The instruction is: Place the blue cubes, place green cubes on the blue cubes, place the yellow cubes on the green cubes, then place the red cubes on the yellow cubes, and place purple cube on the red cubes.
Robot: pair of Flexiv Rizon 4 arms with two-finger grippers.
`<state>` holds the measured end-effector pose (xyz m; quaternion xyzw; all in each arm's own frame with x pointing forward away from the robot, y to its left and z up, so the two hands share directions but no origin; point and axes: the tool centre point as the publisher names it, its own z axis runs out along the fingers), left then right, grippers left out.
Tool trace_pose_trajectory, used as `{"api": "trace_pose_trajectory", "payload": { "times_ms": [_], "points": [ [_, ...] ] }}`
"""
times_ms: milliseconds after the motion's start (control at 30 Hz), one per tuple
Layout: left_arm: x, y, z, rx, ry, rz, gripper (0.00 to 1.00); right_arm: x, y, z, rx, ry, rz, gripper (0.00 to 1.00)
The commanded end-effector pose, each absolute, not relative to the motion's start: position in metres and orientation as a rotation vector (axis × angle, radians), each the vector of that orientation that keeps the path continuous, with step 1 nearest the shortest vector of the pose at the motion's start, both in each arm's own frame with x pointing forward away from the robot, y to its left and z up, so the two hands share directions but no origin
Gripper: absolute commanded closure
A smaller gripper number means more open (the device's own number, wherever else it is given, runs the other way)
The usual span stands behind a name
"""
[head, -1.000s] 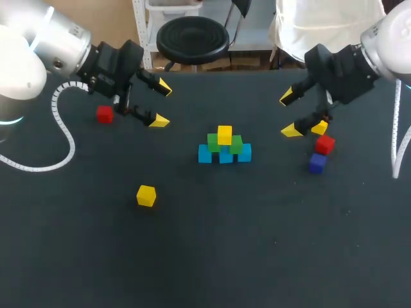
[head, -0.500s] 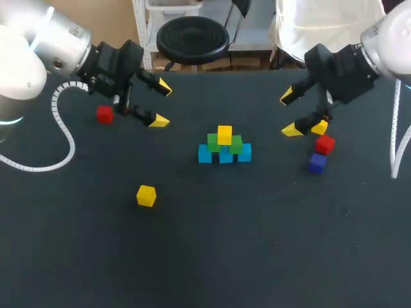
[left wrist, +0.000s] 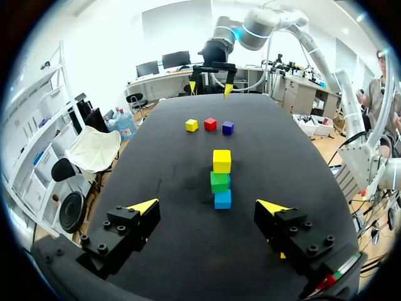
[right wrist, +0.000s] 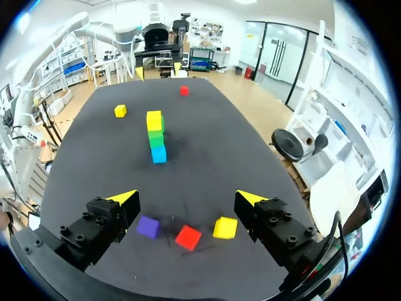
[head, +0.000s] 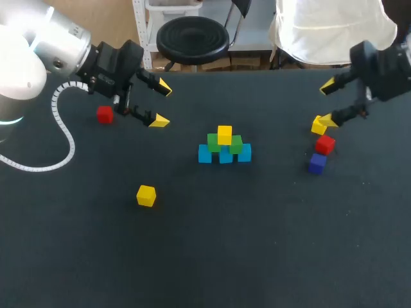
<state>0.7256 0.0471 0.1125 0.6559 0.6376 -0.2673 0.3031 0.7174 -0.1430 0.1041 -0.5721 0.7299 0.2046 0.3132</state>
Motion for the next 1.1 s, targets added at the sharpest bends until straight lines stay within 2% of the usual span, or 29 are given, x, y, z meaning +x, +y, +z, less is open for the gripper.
{"api": "trace_pose_trajectory", "payload": {
  "times_ms": [33,667,867,1100],
  "points": [
    [0.727,0.047,0.112,1.74,1.691,-0.71,0.0,0.724,-0.157,0.106,-1.504,1.947,0.619,0.0],
    [0.727,0.047,0.112,1.74,1.691,-0.71,0.0,0.724,-0.157,0.106,-1.504,1.947,0.619,0.0],
    [0.727,0.047,0.112,1.74,1.691,-0.71,0.0,0.769,-0.159,0.091,-1.477,1.87,0.722,0.0],
    [0.727,0.047,0.112,1.74,1.691,-0.71,0.0,0.787,-0.162,0.062,-1.435,1.874,0.855,0.0]
  ]
}}
